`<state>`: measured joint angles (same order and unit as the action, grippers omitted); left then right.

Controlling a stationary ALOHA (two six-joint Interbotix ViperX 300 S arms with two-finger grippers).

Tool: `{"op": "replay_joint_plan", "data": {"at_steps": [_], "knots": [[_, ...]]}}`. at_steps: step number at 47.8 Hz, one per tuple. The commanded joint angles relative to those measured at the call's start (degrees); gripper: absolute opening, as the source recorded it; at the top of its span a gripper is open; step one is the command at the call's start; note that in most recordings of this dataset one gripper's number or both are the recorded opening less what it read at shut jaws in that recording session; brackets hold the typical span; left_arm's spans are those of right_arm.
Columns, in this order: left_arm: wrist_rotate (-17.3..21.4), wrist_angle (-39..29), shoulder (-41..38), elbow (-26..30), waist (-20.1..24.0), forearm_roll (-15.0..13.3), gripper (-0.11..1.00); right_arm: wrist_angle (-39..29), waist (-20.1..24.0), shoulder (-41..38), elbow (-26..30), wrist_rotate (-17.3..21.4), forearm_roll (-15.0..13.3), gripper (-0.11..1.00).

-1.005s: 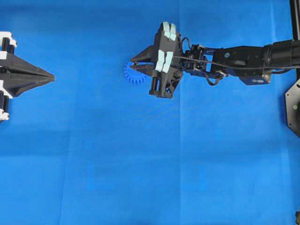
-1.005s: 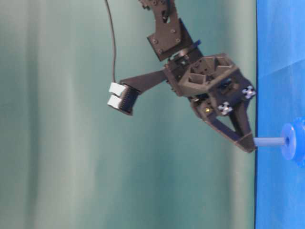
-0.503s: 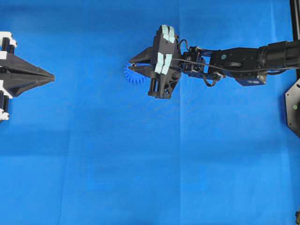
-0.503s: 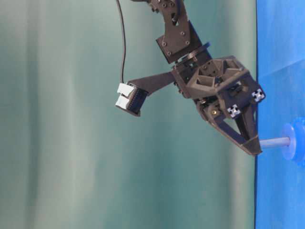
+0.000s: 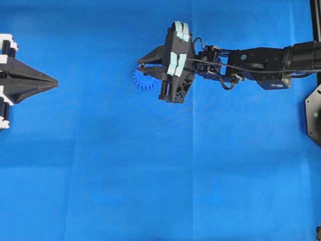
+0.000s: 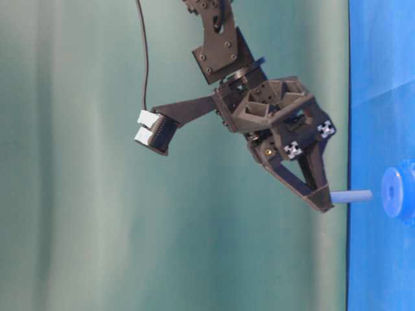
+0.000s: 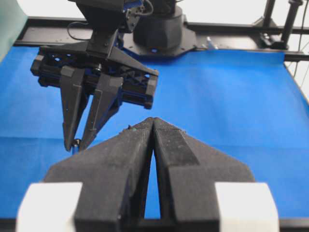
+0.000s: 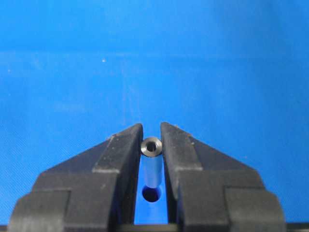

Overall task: Insert the shaft placed at a random location into the center hole of the small gear at another random location.
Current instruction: 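Align the shaft over the gear's center hole and lower it in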

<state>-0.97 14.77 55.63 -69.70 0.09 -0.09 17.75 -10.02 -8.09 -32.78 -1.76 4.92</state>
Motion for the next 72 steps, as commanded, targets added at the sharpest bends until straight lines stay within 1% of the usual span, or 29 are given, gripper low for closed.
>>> {"op": "replay_joint_plan", "data": {"at_steps": [1, 9, 24, 33, 43, 60, 72], "knots": [[0.00, 0.26, -0.26, 0.53, 0.18, 0.00, 0.00, 0.44, 0.00, 1.85, 0.62, 0.00, 0.00, 0.03], [0.00, 0.26, -0.26, 0.53, 0.18, 0.00, 0.00, 0.88, -0.09, 1.23, 0.35, 0.00, -0.09, 0.03], [0.09, 0.26, -0.26, 0.53, 0.18, 0.00, 0.00, 4.48, -0.09, -2.81, 0.18, 0.00, 0.18, 0.03], [0.09, 0.26, -0.26, 0.26, 0.18, 0.00, 0.00, 4.75, -0.09, -4.31, 0.18, 0.09, 0.35, 0.03], [0.09, 0.26, -0.26, 0.18, 0.18, 0.00, 0.00, 4.83, -0.18, -4.13, 0.62, 0.09, 0.26, 0.03], [0.09, 0.26, -0.26, 0.09, 0.18, 0.00, 0.00, 4.04, -0.18, 0.00, 0.18, -0.18, 0.09, 0.03], [0.00, 0.26, -0.26, 0.09, 0.18, 0.00, 0.00, 4.04, -0.18, -0.09, 0.09, -0.26, 0.09, 0.03]]}}
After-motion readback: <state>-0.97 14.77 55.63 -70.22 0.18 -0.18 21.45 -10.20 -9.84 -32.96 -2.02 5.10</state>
